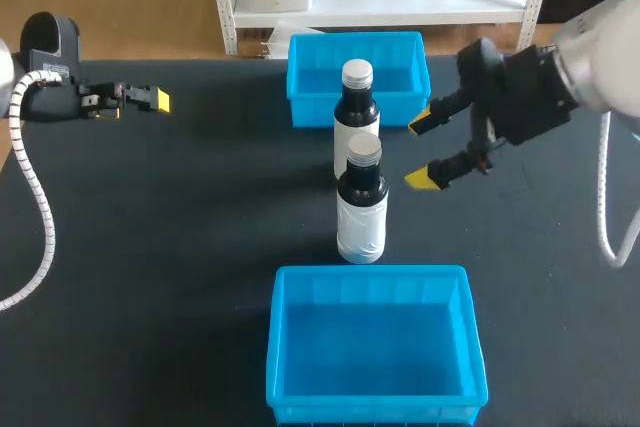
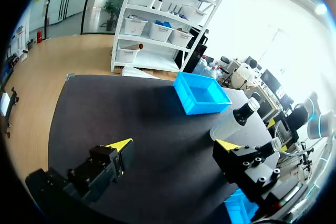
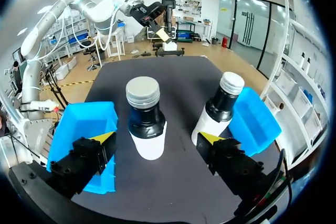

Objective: Pick up the bottle, and place it in the far bin if it is heavy, or in the near bin if it is light.

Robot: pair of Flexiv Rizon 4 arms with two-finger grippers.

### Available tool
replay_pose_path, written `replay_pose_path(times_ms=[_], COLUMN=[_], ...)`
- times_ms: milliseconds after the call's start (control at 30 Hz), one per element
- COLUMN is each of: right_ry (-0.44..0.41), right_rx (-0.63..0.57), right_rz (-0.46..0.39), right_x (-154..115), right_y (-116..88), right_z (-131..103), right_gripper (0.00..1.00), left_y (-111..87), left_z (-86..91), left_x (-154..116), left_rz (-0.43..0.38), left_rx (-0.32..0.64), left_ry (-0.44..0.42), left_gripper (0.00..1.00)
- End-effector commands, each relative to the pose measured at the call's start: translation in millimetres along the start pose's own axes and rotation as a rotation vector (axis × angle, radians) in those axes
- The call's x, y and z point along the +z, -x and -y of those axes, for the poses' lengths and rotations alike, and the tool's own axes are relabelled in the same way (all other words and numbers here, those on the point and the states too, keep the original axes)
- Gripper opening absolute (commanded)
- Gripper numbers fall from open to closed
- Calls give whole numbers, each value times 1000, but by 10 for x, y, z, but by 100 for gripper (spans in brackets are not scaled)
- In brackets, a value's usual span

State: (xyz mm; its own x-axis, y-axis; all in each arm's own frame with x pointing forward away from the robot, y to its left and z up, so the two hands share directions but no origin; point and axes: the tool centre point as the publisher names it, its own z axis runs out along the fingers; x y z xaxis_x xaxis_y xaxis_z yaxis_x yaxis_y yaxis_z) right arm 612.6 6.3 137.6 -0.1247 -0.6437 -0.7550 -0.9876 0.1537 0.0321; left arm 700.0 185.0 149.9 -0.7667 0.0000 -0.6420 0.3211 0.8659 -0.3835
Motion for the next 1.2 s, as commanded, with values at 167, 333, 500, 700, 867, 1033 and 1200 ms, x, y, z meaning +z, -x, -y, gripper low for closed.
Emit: replay_pose_path(times_ms=[167, 333, 500, 700, 867, 1033, 1200], right_ry=[45, 71, 85, 96, 104, 114, 126], right_rx=[-8, -15, -10, -6, -11, -9, -11], right_rz=[13, 20, 46, 69, 80, 81, 84], right_x=[144, 252, 359, 452, 496, 539, 594], right_y=[20, 68, 125, 172, 220, 235, 263], right_z=[-33, -52, -62, -80, -101, -108, -115], right_gripper=[100, 100, 100, 100, 100, 100, 100], left_y=[0, 0, 0, 0, 0, 0, 0], left_z=[0, 0, 0, 0, 0, 0, 0], left_x=[0, 0, 0, 0, 0, 0, 0], left_rz=[0, 0, 0, 0, 0, 0, 0], left_rx=[0, 0, 0, 0, 0, 0, 0], left_ry=[0, 0, 0, 0, 0, 0, 0], left_gripper=[100, 100, 100, 100, 100, 100, 100])
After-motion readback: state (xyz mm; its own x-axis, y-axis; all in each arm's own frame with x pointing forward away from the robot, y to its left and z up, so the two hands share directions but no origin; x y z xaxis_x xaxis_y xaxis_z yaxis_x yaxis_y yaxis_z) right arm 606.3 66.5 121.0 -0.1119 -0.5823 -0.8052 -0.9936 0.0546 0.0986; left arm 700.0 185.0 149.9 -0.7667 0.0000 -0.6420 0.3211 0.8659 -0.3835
